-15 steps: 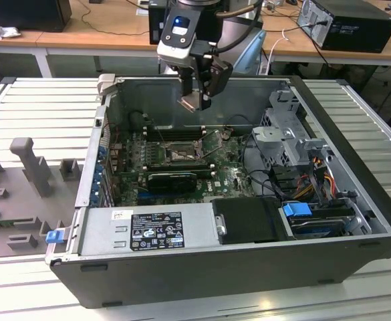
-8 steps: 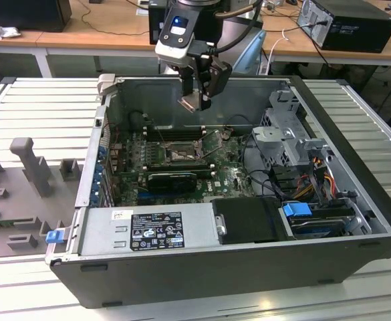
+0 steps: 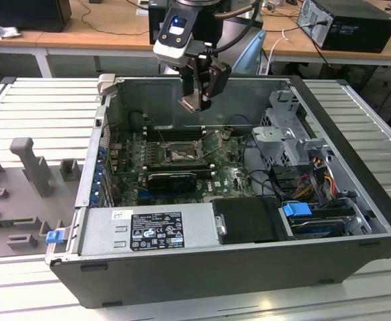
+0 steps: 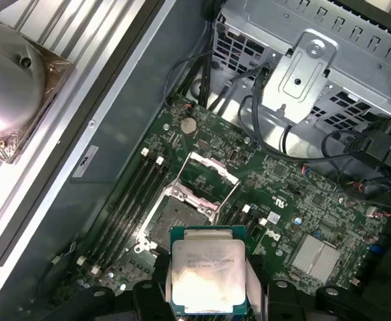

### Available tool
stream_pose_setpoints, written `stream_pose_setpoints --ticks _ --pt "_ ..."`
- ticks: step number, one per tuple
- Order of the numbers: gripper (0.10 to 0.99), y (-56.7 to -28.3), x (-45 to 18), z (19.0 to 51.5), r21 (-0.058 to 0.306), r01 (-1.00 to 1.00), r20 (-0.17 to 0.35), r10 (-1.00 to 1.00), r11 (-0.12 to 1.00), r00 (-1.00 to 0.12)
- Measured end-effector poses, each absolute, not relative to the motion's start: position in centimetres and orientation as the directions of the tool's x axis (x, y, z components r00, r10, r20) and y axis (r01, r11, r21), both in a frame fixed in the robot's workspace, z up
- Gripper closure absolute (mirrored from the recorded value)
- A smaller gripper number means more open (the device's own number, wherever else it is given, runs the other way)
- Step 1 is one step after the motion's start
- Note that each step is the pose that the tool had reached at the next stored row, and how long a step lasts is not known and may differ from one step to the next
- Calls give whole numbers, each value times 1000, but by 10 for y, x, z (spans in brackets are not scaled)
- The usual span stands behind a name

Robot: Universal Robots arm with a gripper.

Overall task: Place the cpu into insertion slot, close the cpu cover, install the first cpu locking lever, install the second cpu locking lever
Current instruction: 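Place the cpu into insertion slot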

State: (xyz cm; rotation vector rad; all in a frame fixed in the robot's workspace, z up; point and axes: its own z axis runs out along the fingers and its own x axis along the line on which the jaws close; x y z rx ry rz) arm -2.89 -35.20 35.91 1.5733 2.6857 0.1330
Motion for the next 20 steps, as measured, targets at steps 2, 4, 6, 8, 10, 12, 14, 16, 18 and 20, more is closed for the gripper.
stream_pose_setpoints --ticks 2,4,6,8,10,12,14,16,18,20 --pt "557 -352 -29 359 87 873 21 875 480 -483" --pt "557 -352 -29 359 87 876 21 878 474 -477" --pt "557 -352 -29 359 87 881 21 884 465 -468" --pt "557 -352 -29 359 87 884 21 887 459 -462" --pt "557 -352 -29 359 87 888 21 890 452 -455" --pt "557 -352 -29 359 87 891 21 893 446 -449" --pt "557 -352 -29 359 87 894 21 896 439 -443" --pt "557 -352 -29 359 87 897 21 900 433 -436" --pt "557 -352 -29 358 87 902 21 904 423 -426" --pt "557 -352 -29 358 87 904 21 907 418 -421"
